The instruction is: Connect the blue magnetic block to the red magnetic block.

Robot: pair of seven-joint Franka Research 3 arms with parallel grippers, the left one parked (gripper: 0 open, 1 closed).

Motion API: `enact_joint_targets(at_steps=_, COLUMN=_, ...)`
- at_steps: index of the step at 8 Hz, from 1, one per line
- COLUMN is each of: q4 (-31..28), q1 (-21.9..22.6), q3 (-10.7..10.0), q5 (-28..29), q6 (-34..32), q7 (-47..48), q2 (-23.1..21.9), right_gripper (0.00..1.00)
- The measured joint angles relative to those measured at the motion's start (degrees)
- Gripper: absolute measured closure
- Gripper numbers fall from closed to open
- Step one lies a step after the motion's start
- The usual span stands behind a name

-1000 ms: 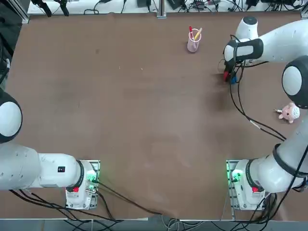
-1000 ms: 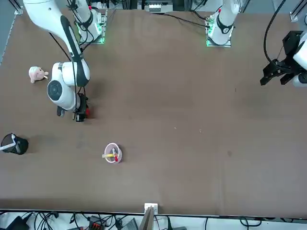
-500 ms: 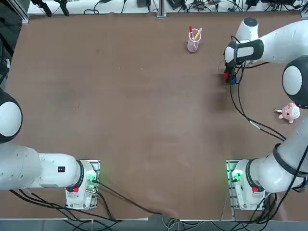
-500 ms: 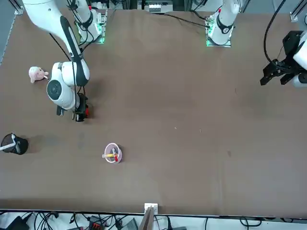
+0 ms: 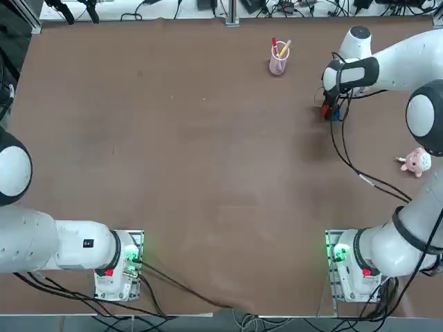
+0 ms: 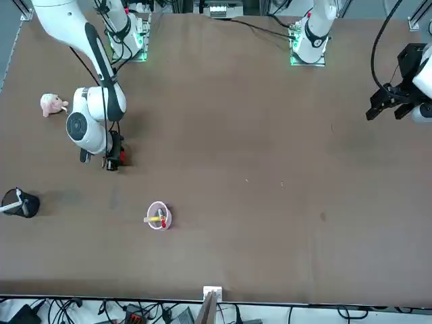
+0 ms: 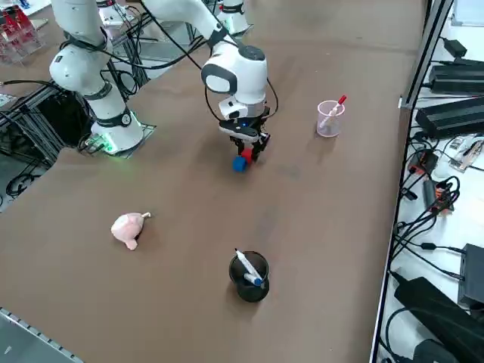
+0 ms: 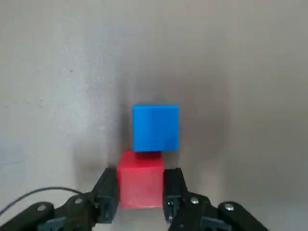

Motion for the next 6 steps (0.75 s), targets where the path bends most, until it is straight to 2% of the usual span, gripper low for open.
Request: enact_joint_targets(at_steps=6, q4=-0.3, q1=0.0, q3=0.0, q5=0.0, q6=0.5, q7=0.0, q2=-0.1, right_gripper=0.52)
